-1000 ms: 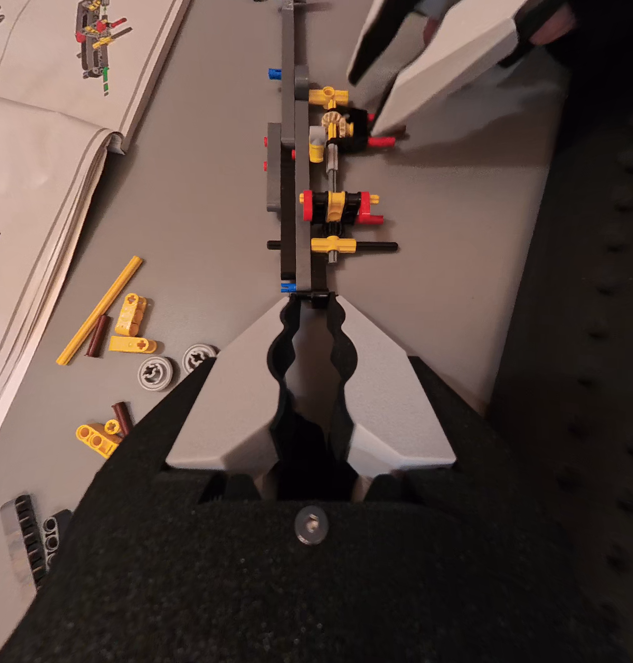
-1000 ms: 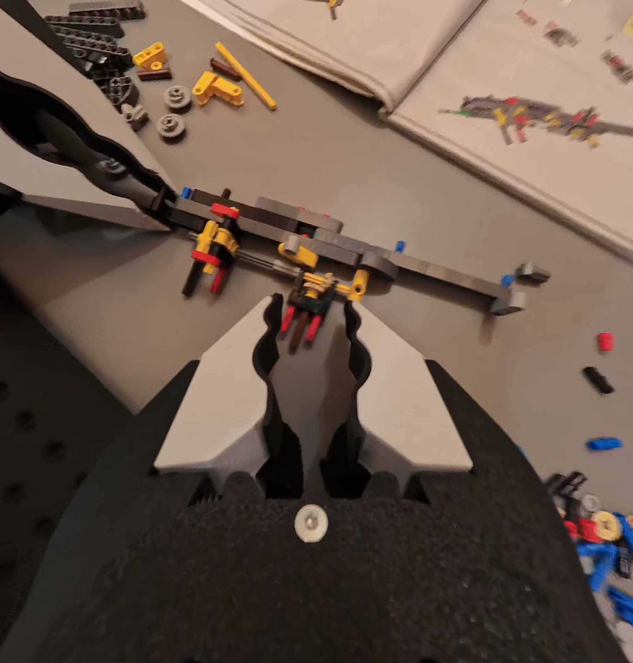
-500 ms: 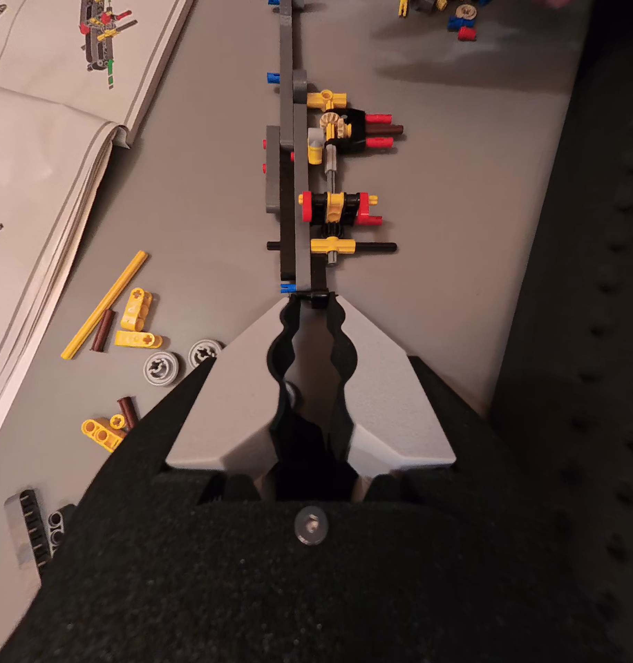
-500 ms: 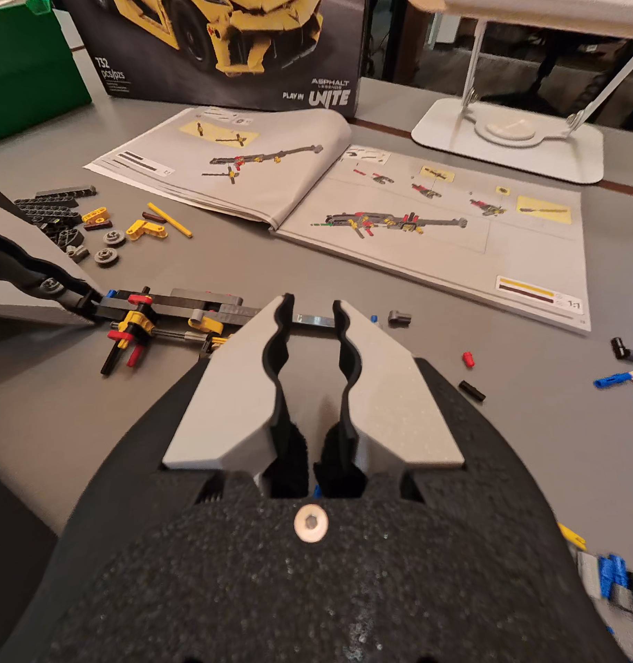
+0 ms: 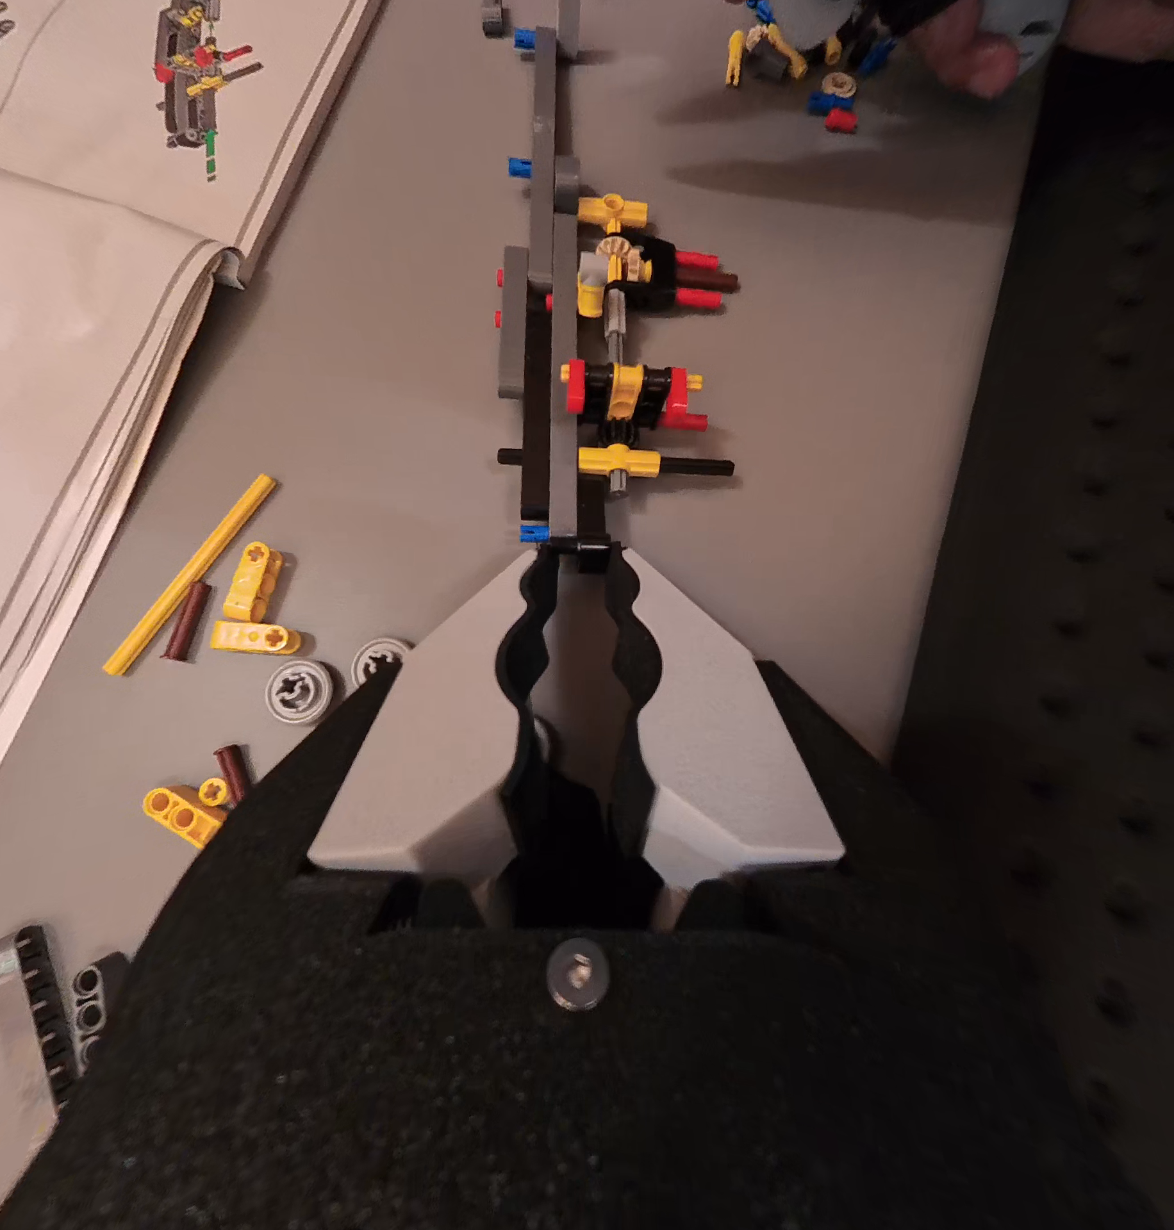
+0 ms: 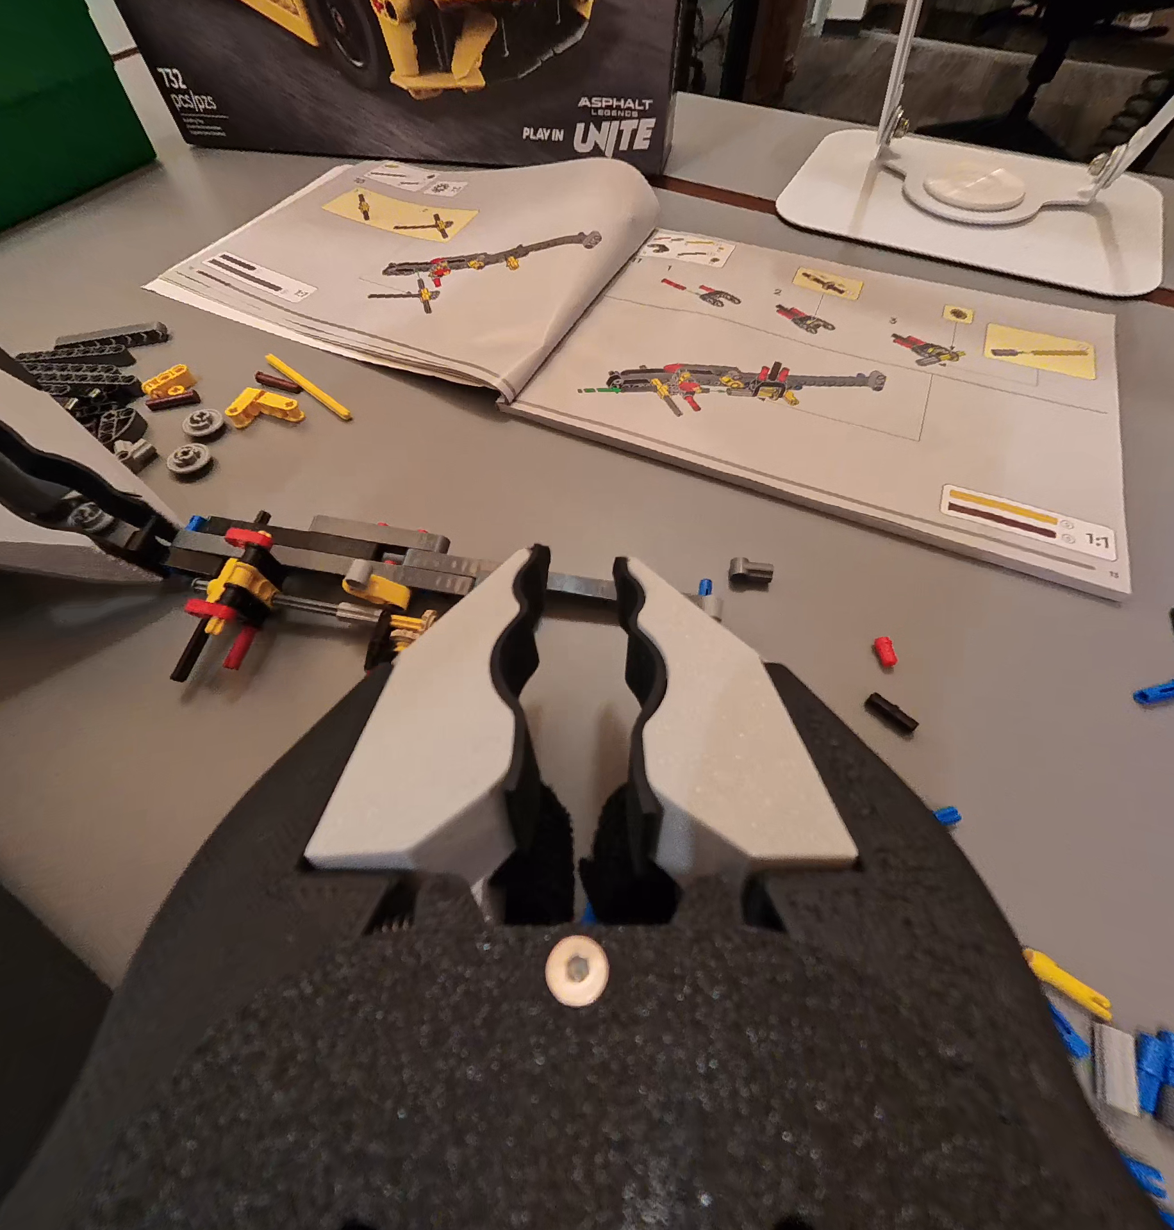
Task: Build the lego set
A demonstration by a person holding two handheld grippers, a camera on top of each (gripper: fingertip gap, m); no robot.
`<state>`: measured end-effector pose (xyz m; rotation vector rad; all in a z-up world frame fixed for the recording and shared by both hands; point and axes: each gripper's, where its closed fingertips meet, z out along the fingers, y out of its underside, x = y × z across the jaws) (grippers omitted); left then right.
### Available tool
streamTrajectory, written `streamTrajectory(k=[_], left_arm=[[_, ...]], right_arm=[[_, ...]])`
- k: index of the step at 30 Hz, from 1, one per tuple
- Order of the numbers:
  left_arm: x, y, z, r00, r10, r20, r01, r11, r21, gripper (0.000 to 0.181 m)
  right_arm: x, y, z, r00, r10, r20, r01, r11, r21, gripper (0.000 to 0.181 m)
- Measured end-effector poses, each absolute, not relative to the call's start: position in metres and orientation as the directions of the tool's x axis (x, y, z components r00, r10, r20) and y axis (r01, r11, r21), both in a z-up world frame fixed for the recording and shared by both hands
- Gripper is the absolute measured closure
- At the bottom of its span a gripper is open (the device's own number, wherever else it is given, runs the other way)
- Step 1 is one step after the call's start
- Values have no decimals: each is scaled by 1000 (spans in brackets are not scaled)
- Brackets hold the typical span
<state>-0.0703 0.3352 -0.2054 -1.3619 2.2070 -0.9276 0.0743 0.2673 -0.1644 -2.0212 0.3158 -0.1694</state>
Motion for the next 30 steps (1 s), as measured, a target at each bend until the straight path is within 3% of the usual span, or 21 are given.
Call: streamTrajectory(k=[6,12,25,30], left_arm=[[-71,334,-203,-451,-891,44,-639,288,-714,169],[-71,336,-196,-403,-890,215,-673,129,-728,169],[-75,338,-191,-371,-863,343,-697,14,-717,170],[-75,335,-191,-379,-864,330,-692,28,-721,170]], right_arm=[[68,269,-173,965,-261,-25,-150,-470,-870,162],[42,273,-194,991,-130,-42,-111,-587,-802,161],[28,274,-196,997,-64,-49,-78,-601,-796,163],[28,274,-195,998,-63,3,-35,-598,-801,177]])
